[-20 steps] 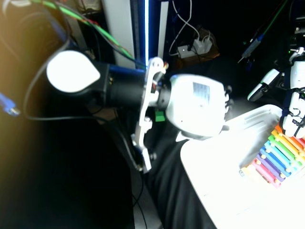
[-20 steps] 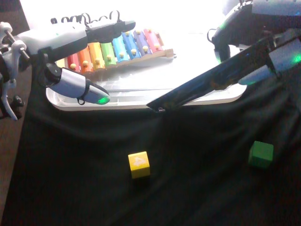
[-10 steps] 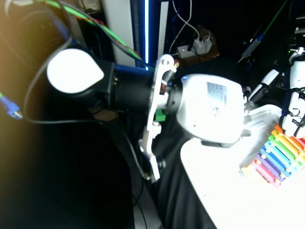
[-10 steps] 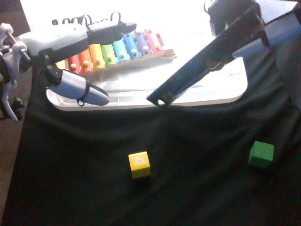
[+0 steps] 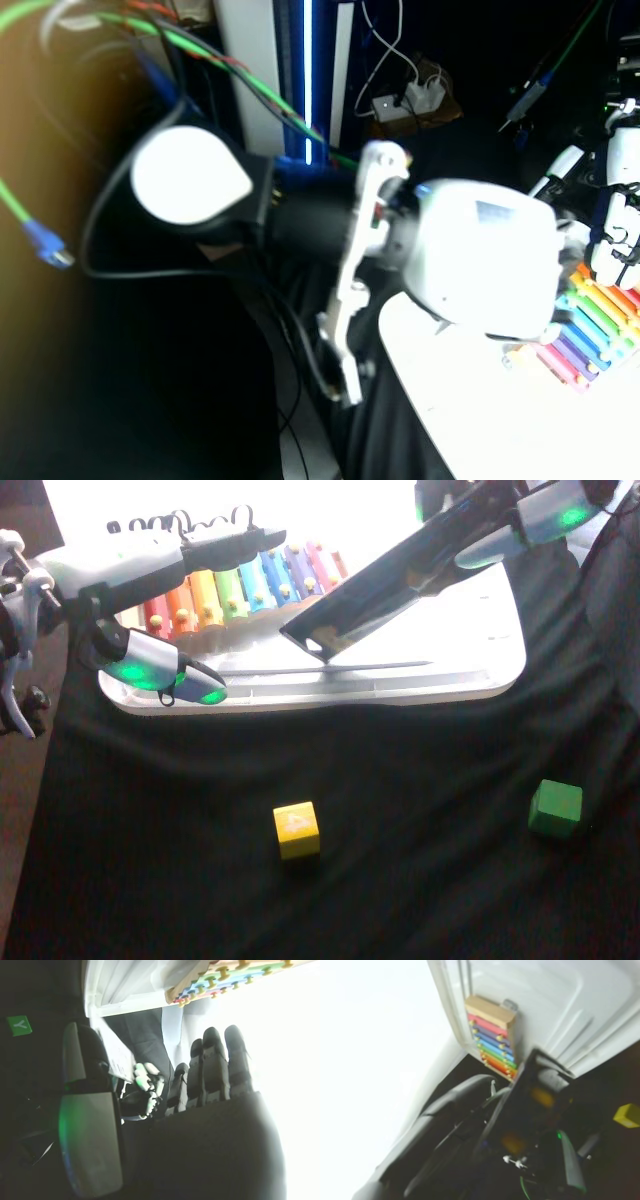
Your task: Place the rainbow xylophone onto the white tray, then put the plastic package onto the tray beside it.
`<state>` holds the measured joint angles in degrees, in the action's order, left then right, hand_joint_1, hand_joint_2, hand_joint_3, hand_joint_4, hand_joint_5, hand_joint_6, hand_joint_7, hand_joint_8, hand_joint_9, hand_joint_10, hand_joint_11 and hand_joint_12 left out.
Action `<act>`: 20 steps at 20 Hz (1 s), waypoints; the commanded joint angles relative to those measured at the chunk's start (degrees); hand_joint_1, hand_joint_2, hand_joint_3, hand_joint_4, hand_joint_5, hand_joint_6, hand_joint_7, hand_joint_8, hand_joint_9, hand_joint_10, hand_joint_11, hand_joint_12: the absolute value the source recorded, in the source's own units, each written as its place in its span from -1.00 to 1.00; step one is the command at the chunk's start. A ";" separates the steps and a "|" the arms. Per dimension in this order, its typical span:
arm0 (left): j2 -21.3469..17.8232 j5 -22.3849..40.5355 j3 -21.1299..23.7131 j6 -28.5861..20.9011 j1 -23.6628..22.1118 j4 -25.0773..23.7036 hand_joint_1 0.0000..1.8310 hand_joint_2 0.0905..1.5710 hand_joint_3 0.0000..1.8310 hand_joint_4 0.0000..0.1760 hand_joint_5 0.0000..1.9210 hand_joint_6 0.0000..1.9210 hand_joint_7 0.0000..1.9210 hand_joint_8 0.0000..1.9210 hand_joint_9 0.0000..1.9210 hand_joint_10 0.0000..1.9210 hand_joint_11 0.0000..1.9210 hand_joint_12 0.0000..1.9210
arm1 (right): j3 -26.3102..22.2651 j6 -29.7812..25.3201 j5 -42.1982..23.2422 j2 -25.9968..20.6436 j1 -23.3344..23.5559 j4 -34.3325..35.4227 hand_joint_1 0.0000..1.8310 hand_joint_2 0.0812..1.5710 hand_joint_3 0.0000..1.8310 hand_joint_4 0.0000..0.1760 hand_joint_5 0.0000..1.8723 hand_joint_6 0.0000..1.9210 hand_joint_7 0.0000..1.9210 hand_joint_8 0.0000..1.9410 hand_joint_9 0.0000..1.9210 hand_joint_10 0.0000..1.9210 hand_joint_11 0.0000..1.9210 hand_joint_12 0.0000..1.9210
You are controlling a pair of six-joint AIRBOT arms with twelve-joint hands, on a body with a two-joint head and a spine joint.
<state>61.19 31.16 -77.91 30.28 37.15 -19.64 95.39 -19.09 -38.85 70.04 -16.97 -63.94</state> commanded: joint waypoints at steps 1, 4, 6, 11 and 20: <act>-0.29 6.14 0.10 0.49 -0.41 1.57 0.20 0.13 -1.00 0.93 -1.00 -1.00 -0.78 -1.00 -0.74 -1.00 -1.00 -0.68 | 0.49 -0.19 -2.84 0.40 1.02 5.15 0.51 0.33 -1.00 -1.00 -0.02 -0.18 0.20 -0.26 0.30 -0.15 0.04 0.05; -0.29 6.21 0.12 0.49 -0.41 1.57 0.18 0.11 -1.00 0.67 -1.00 -1.00 -0.74 -1.00 -0.70 -0.99 -1.00 -0.52 | 1.76 -0.19 -1.91 2.20 0.46 5.73 0.40 0.39 -1.00 -1.00 -0.04 -0.06 0.12 0.09 0.46 -0.49 0.21 0.13; -0.29 6.30 0.14 0.49 -0.38 1.57 0.19 0.11 -1.00 0.70 -1.00 -1.00 -0.76 -1.00 -0.70 -1.00 -1.00 -0.49 | 2.72 -0.19 -1.67 3.37 -0.81 6.82 0.50 0.35 -1.00 -1.00 -0.04 -0.12 0.11 -0.10 0.26 -0.07 0.10 0.11; -0.30 6.57 0.33 0.49 -0.14 1.57 0.22 0.11 -1.00 0.86 -1.00 -1.00 -0.77 -1.00 -0.71 -1.00 -1.00 -0.53 | 4.38 -0.20 -1.21 5.35 -4.94 8.96 0.53 0.33 -1.00 -1.00 -0.03 -0.19 0.11 -0.14 0.22 0.08 0.16 0.24; -0.67 6.79 0.72 0.48 0.31 1.69 0.21 0.12 -1.00 0.81 -1.00 -1.00 -0.79 -1.00 -0.72 -0.99 -1.00 -0.54 | 5.26 -0.23 -0.06 7.05 -11.06 9.59 0.42 0.54 -1.00 -1.00 -0.28 0.42 -0.18 0.05 -0.15 0.36 -0.46 0.69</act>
<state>60.90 31.66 -77.30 30.28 37.63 -19.51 100.36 -19.18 -36.01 77.01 -28.60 -57.34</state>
